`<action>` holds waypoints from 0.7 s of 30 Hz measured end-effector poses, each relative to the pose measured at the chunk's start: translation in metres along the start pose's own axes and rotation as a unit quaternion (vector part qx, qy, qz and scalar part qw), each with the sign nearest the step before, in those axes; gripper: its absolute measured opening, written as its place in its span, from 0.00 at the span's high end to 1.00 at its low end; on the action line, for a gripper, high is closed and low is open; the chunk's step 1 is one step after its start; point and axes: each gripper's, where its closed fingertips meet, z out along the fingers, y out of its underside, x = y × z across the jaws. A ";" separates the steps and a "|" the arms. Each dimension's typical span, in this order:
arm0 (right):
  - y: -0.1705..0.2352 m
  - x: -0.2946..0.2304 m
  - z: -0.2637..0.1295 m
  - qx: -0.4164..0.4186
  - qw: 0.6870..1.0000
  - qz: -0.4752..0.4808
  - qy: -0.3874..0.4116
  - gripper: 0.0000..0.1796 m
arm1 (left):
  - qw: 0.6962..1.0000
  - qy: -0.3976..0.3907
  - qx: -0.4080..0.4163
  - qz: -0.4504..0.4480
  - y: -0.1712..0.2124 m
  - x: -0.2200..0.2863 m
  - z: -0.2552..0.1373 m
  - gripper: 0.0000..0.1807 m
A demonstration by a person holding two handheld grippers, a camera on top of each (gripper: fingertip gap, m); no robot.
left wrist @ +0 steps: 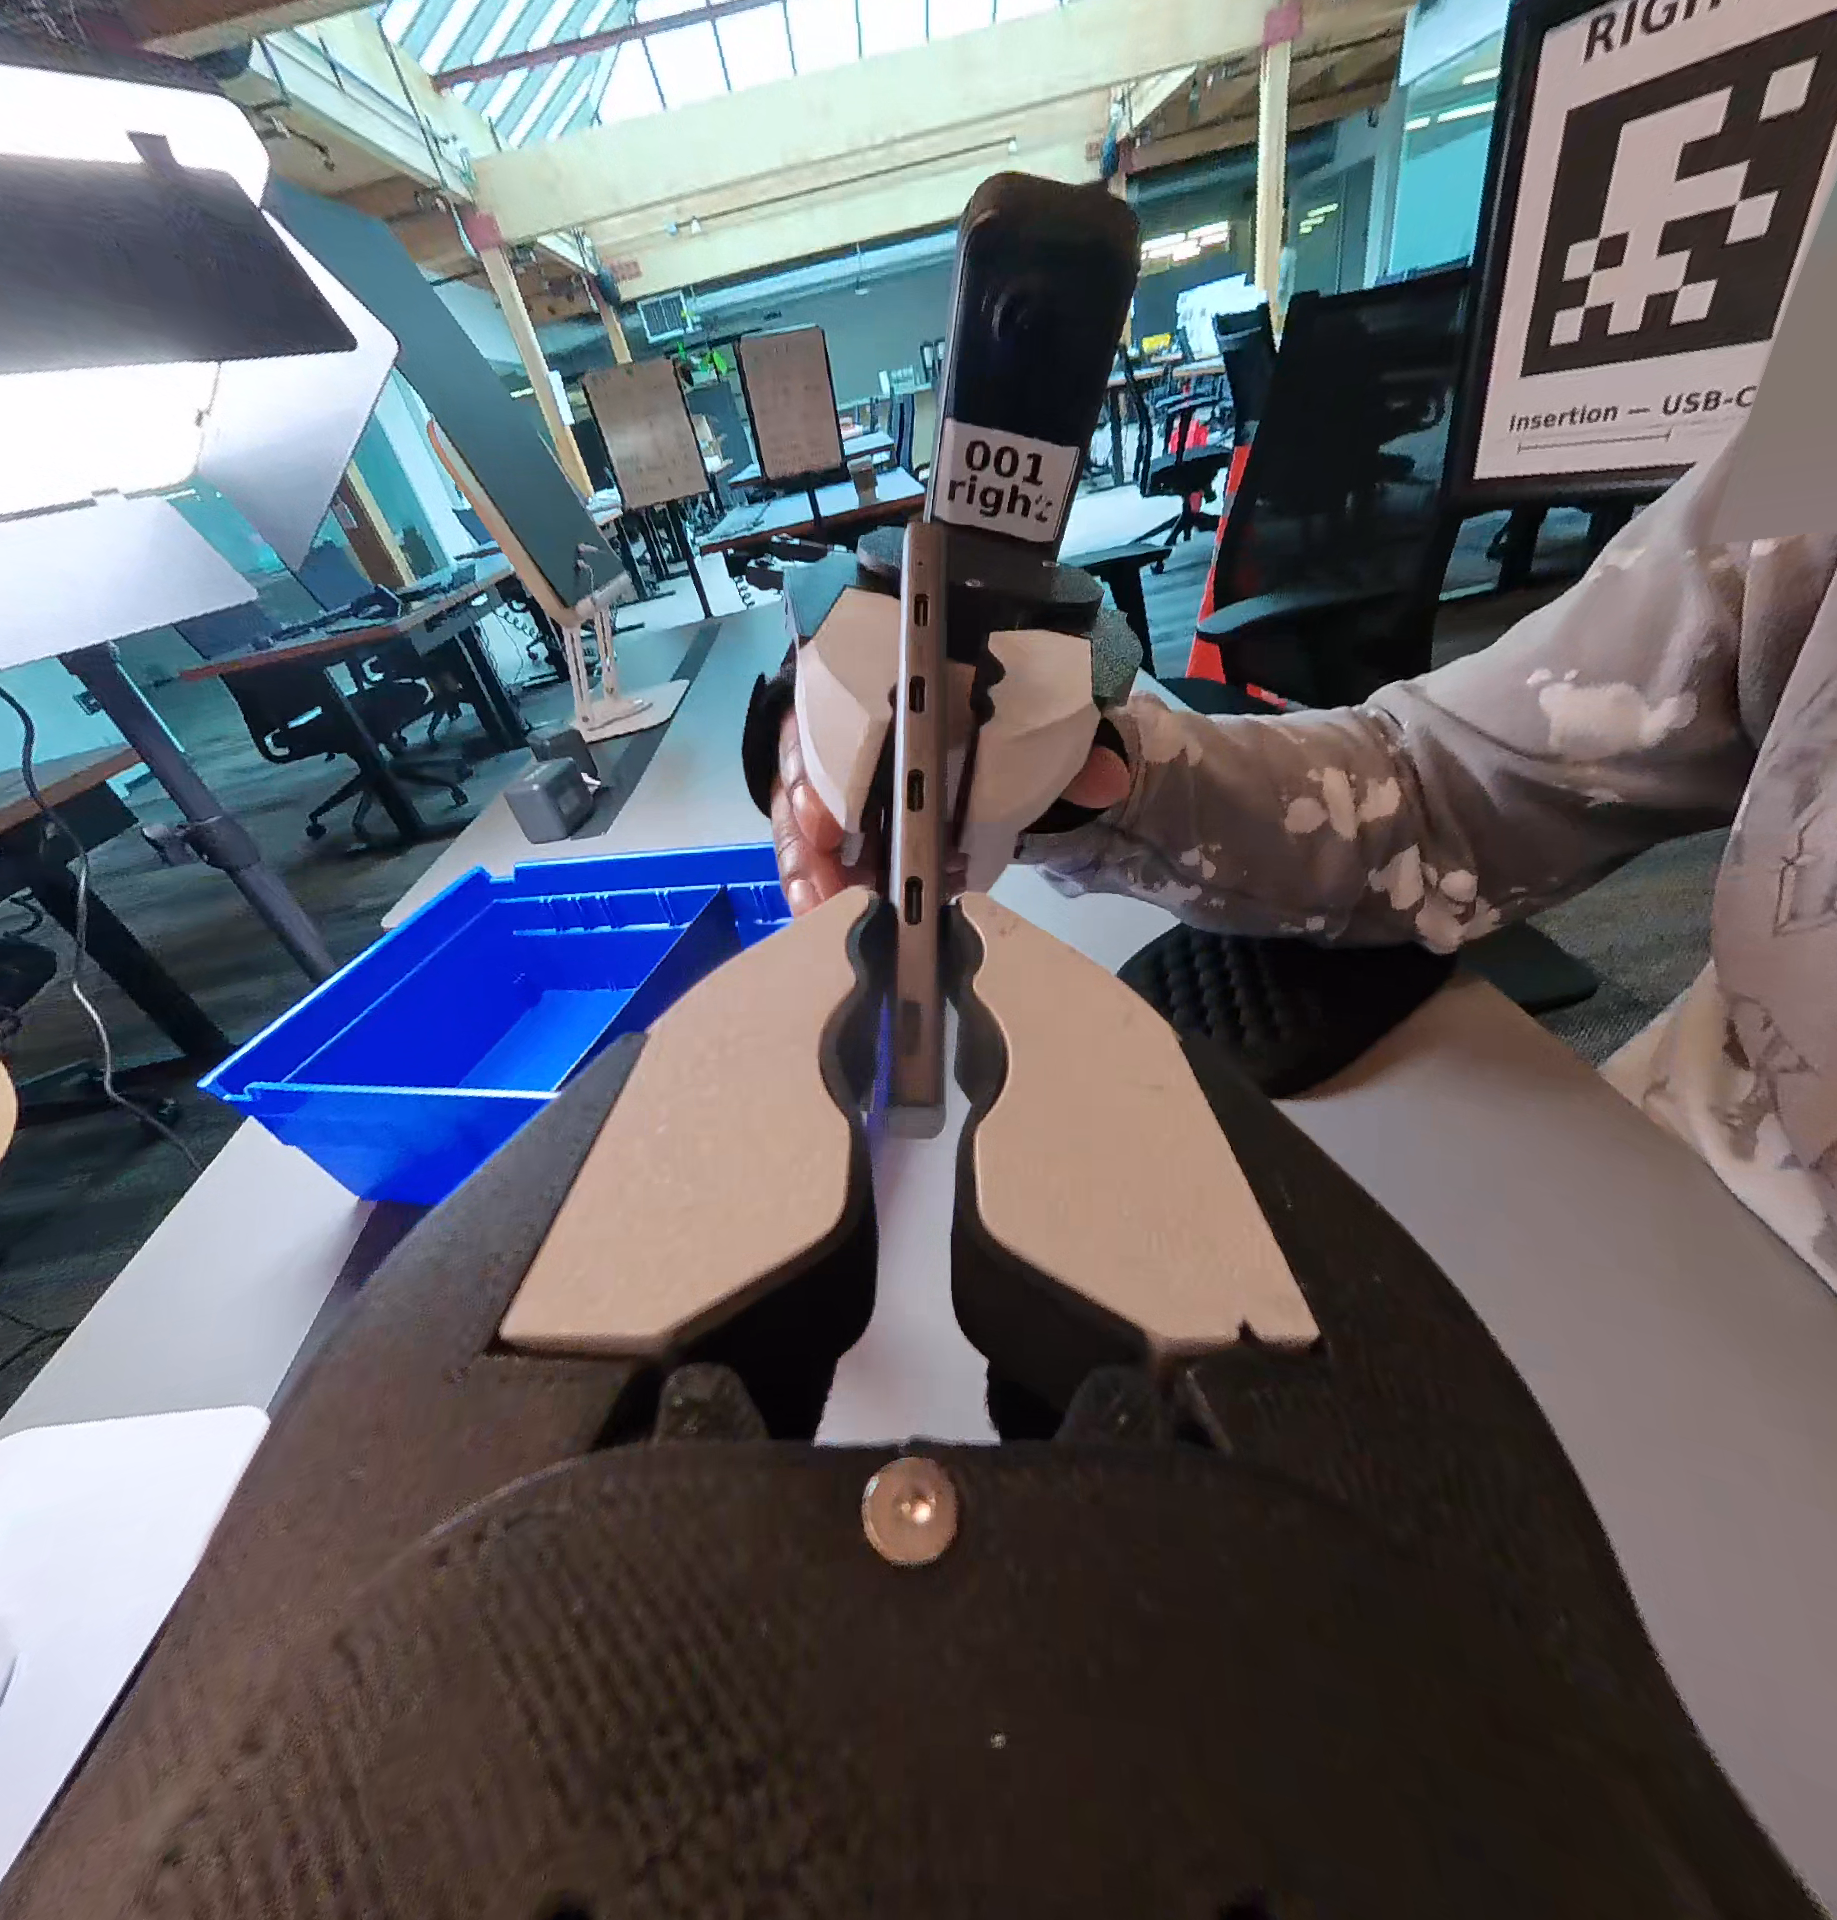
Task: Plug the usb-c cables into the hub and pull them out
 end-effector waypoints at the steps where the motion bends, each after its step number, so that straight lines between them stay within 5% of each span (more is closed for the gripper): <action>1: 0.000 -0.001 0.000 0.001 1.000 0.002 -0.003 0.92 | 1.000 0.000 -0.007 0.004 0.001 0.000 0.000 0.94; 21: 0.030 0.004 0.009 -0.102 0.992 -0.060 0.037 0.94 | 0.992 -0.057 -0.110 -0.017 0.040 -0.023 -0.002 0.91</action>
